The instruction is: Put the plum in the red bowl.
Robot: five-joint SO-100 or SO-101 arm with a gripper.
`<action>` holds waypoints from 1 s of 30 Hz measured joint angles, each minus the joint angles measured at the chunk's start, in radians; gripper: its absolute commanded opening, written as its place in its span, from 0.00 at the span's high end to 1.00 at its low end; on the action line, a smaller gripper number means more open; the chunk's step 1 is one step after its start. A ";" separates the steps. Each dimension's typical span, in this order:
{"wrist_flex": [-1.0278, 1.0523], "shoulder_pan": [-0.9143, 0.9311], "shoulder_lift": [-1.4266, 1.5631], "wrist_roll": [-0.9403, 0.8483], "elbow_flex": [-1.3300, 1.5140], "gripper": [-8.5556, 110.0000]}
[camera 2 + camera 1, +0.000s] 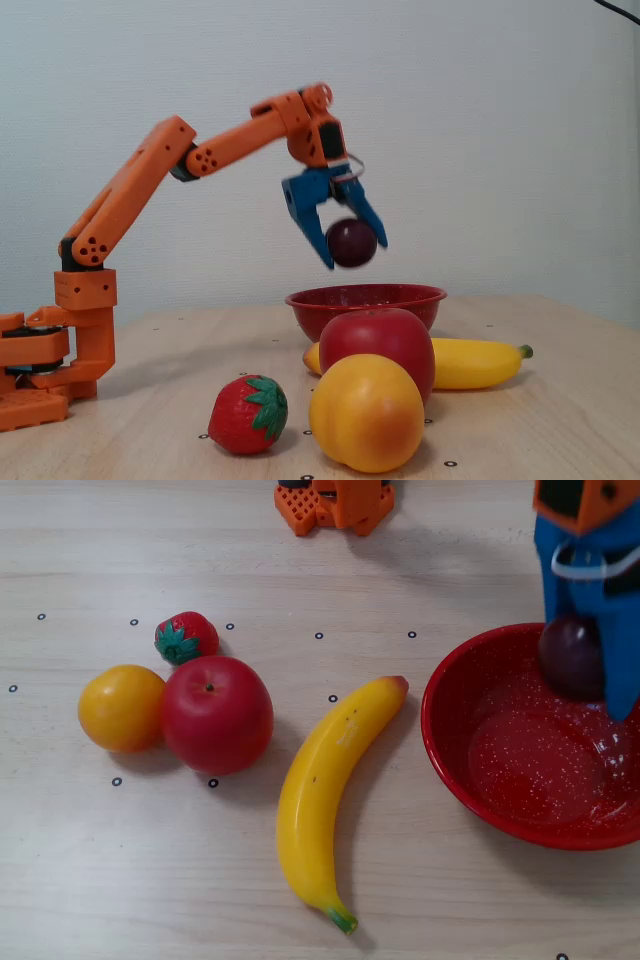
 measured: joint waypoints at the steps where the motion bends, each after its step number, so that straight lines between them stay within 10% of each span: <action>1: 0.000 0.000 -0.005 0.000 0.000 0.93; 11: -0.011 -0.003 -0.114 0.002 0.114 0.92; 18: -0.011 -0.003 -0.121 0.002 0.129 0.56; 30: -0.011 -0.015 -0.118 0.005 0.107 0.57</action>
